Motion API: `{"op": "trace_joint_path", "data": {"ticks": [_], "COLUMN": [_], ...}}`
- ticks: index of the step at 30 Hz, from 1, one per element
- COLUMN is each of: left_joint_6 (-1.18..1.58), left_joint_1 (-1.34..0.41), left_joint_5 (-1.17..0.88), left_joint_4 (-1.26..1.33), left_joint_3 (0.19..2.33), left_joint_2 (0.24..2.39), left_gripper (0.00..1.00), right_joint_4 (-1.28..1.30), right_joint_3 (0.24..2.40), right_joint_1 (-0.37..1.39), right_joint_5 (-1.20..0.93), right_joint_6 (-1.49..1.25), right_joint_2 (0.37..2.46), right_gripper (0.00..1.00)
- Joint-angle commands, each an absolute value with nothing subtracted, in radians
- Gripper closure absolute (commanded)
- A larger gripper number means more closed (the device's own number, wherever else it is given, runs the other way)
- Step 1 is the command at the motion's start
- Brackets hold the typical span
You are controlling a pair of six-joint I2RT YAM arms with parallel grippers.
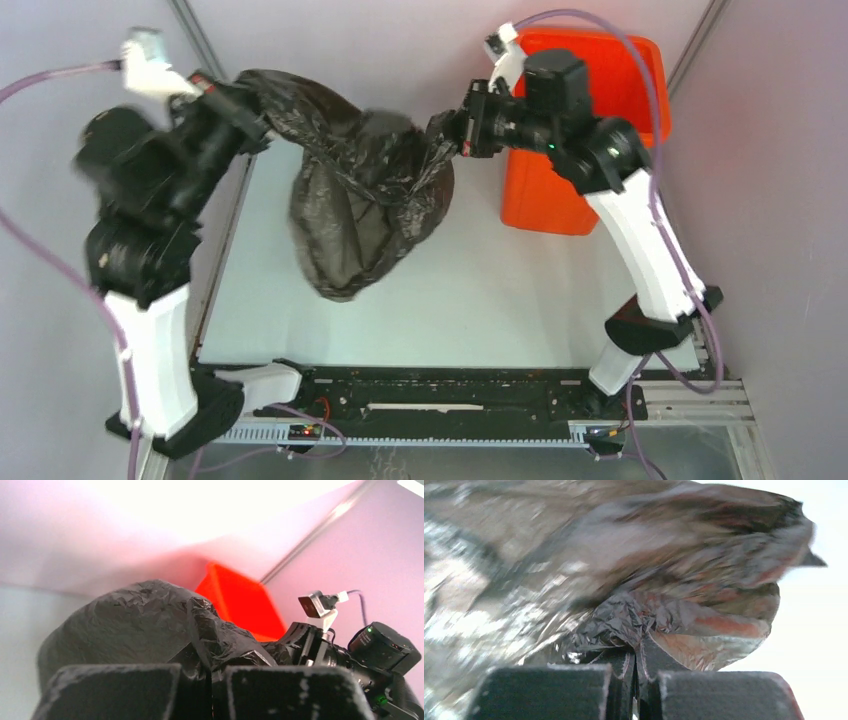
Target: Put the trash bags into the trash bin
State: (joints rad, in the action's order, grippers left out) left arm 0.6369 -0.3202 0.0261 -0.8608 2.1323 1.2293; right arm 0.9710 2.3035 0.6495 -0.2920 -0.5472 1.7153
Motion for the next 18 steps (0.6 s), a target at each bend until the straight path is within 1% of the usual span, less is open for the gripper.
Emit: {"op": "trace_joint_path", "data": {"ticks": [1, 3, 6, 9, 11, 13, 15, 17, 18], "left_joint_6": [0.659, 0.679, 0.730, 0.768, 0.779, 0.782, 0.773, 0.744, 0.735], "left_joint_1": [-0.321, -0.322, -0.318, -0.296, -0.275, -0.249, -0.215, -0.175, -0.166], "left_joint_5": [-0.120, -0.102, -0.035, -0.023, -0.038, -0.058, -0.080, -0.149, -0.191], "left_joint_4": [-0.746, -0.704, -0.750, -0.893, -0.936, -0.933, -0.901, -0.848, -0.821], "left_joint_3": [2.065, 1.779, 1.397, 1.153, 1.056, 1.021, 1.074, 1.232, 1.402], "left_joint_2": [1.053, 0.924, 0.747, 0.680, 0.659, 0.645, 0.659, 0.729, 0.787], "left_gripper": [1.00, 1.00, 1.00, 1.00, 1.00, 1.00, 1.00, 1.00, 1.00], "right_joint_4": [0.980, 0.845, 0.684, 0.634, 0.700, 0.750, 0.749, 0.749, 0.764], "right_joint_3": [2.371, 2.053, 1.652, 1.354, 1.255, 1.221, 1.234, 1.307, 1.372], "right_joint_1": [0.754, 0.766, 0.746, 0.704, 0.701, 0.697, 0.674, 0.623, 0.598], "right_joint_5": [-0.248, -0.275, -0.325, -0.409, -0.383, -0.363, -0.376, -0.398, -0.404], "right_joint_6": [-0.461, -0.499, -0.609, -0.703, -0.692, -0.660, -0.635, -0.628, -0.620], "right_joint_2": [1.571, 1.466, 1.346, 1.313, 1.327, 1.346, 1.347, 1.342, 1.352], "right_gripper": [1.00, 1.00, 1.00, 1.00, 1.00, 1.00, 1.00, 1.00, 1.00]}}
